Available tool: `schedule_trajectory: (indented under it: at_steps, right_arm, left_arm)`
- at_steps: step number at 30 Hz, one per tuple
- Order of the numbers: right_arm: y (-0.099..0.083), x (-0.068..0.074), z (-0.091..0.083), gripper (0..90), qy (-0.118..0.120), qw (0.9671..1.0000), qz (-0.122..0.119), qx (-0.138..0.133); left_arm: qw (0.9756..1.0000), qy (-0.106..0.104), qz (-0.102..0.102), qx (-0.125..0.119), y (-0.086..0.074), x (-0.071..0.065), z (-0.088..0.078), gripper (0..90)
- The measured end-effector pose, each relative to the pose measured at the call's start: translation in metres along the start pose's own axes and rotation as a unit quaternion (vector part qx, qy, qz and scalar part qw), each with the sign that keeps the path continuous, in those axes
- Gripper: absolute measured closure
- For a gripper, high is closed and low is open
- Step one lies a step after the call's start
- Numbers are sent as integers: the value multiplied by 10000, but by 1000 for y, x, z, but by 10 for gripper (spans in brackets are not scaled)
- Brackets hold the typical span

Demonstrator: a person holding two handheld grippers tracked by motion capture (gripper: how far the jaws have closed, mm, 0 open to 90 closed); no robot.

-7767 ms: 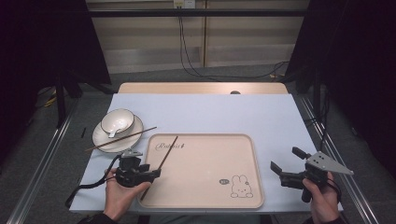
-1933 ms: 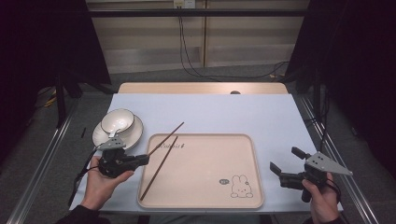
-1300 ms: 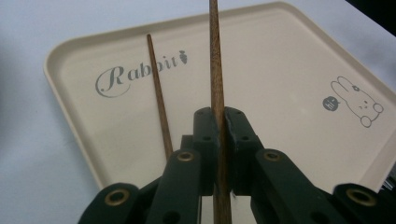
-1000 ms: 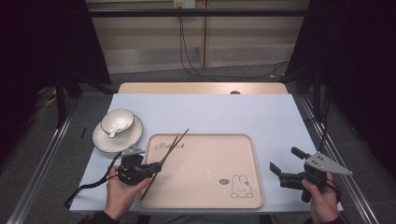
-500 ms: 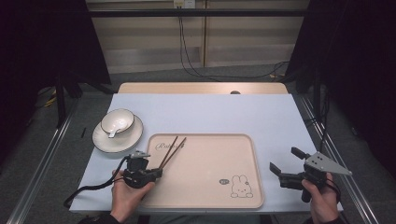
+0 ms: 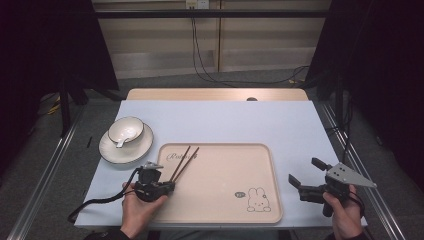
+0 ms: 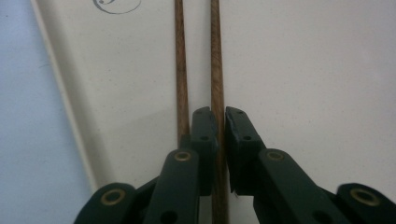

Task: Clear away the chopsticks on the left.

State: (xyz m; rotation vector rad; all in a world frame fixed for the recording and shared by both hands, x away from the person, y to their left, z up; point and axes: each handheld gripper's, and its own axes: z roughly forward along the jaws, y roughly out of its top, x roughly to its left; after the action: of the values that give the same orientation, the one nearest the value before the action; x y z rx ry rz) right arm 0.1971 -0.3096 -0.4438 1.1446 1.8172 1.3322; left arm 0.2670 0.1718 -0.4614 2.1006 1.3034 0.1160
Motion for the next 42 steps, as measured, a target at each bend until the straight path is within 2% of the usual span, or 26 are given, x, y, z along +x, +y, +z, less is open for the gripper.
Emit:
schedule_trajectory:
  at_steps: [7, 8, 9, 12, 13, 16, 17, 18, 19, 20, 22, 24, 26, 27, 30, 31, 33, 34, 35, 36, 37, 38, 39, 40, 41, 42]
  right_arm:
    - [0, 0, 0, 14, -5, 10000, -1, 0]
    - [0, 0, 0, 14, -5, 10000, -1, 0]
    - [0, 0, 0, 14, 4, 10000, -5, 4]
    - [0, 0, 0, 14, -11, 10000, 5, -7]
    - [0, 0, 0, 14, -8, 10000, 8, -14]
    - [0, 0, 0, 14, -8, 10000, 7, -12]
    - [0, 0, 0, 14, -8, 10000, 8, -10]
    - [0, 0, 0, 14, -8, 10000, 8, -10]
    - [0, 0, 0, 14, 16, 10000, 7, -11]
    - [0, 0, 0, 14, 16, 10000, 7, -11]
    - [0, 0, 0, 14, 15, 10000, 17, -9]
    - [0, 0, 0, 14, 15, 10000, 18, -10]
    - [0, 0, 0, 14, 9, 10000, 19, -14]
    - [0, 0, 0, 14, 11, 10000, 23, -14]
    - [0, 0, 0, 14, 11, 10000, 24, -13]
    - [0, 0, 0, 14, 6, 10000, 23, -15]
    - [0, -1, 0, 14, 3, 10000, 18, -21]
    - [0, -1, 0, 14, 3, 10000, 18, -21]
    - [0, -1, 0, 14, -4, 10000, 18, -18]
    - [0, -1, 0, 14, -4, 10000, 18, -18]
    - [0, -1, 0, 14, 1, 10000, 16, -15]
    - [0, 0, 0, 15, 5, 10000, 21, -14]
    - [0, 0, 0, 14, -1, 10000, 21, -18]
    - [0, 0, 0, 14, 1, 10000, 21, -15]
    - [0, 0, 0, 14, 1, 10000, 21, -15]
    - [0, 0, 0, 14, 1, 10000, 19, -17]
  left_arm:
    - [9999, -114, 89, -5, 1, 0, 0, 759]
    - [9999, -85, 139, -9, 1, 0, 0, 759]
    - [9997, -161, 153, -40, 0, 0, 1, 725]
    - [9995, -203, 256, 3, 1, 0, 0, 696]
    - [9989, -255, 400, 25, 2, 0, 0, 669]
    - [9987, -303, 408, -63, 2, 0, -1, 558]
    - [9983, -342, 464, -115, 2, -1, -1, 515]
    - [9978, -336, 552, -157, 3, 1, -3, 515]
    - [9966, -450, 630, -282, 6, 2, -5, 443]
    - [9966, -450, 630, -282, 6, 2, -5, 425]
    - [9945, -531, 793, -437, 8, 3, -8, 356]
    - [9935, -605, 819, -517, 8, 3, -9, 315]
    - [9911, -654, 946, -666, 9, 2, -12, 280]
    - [9884, -743, 1083, -768, 11, 3, -16, 249]
    - [9869, -702, 1150, -892, 13, 5, -20, 139]
    - [9834, -760, 1293, -1017, 15, 7, -26, 137]
    - [9800, -739, 1415, -1188, 15, 9, -32, 76]
    - [9800, -739, 1415, -1188, 15, 9, -32, 56]
    - [9767, -828, 1532, -1255, 16, 13, -38, 50]
    - [9767, -828, 1532, -1255, 16, 13, -38, 40]
    - [9737, -879, 1714, -1218, 15, 14, -41, 40]
    - [9734, -867, 1744, -1209, 15, 15, -44, 29]
    - [9719, -896, 1716, -1338, 14, 17, -47, 34]
    - [9687, -1153, 1587, -1524, 12, 22, -50, 30]
    - [9665, -1339, 1556, -1540, 11, 27, -51, 32]
    - [9650, -1381, 1541, -1608, 9, 31, -53, 34]
